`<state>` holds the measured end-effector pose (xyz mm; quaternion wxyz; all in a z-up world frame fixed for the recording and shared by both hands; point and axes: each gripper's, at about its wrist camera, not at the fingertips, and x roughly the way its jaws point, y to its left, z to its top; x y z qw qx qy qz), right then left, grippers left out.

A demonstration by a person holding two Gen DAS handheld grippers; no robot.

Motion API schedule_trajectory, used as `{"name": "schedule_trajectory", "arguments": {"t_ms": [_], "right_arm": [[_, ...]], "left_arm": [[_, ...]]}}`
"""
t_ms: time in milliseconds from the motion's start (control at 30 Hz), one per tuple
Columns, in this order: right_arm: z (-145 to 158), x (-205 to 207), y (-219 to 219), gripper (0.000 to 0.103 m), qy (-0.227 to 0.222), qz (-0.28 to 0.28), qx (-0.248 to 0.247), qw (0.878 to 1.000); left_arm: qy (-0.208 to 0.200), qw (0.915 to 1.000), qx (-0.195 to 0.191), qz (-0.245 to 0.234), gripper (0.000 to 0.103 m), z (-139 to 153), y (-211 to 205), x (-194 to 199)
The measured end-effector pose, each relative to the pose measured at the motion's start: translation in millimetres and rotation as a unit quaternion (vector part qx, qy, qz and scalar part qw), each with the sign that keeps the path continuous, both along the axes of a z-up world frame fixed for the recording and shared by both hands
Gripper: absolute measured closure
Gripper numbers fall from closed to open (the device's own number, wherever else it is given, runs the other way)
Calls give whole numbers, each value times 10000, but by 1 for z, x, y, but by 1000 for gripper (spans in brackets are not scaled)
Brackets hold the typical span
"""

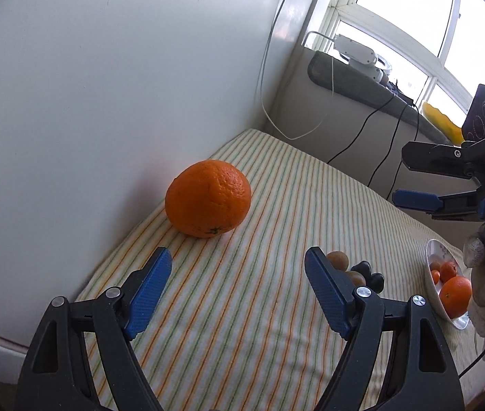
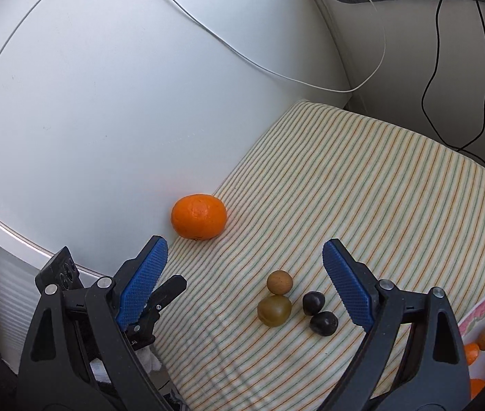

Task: Organize fruits
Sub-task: 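Move the right gripper to the large orange beside the wall, then close the right gripper on the large orange and lift it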

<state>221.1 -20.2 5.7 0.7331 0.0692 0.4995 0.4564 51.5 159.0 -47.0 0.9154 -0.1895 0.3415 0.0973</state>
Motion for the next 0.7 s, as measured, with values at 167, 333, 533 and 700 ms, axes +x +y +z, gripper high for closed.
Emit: {"name": "schedule_trajectory", "arguments": {"t_ms": [167, 333, 533, 700], "right_arm": [[-12, 6, 39, 9, 223, 269, 38, 9994], [-28, 12, 76, 9, 524, 513, 63, 9973], [-50, 22, 111, 9, 911, 662, 131, 9935], [-63, 22, 132, 9, 1005, 786, 78, 9918]], "left_arm": [[-9, 10000, -53, 54, 23, -5, 5, 8], [-12, 9999, -56, 113, 23, -10, 8, 13], [47, 9999, -12, 113, 23, -14, 8, 17], [53, 9998, -65, 156, 23, -15, 11, 20]]}}
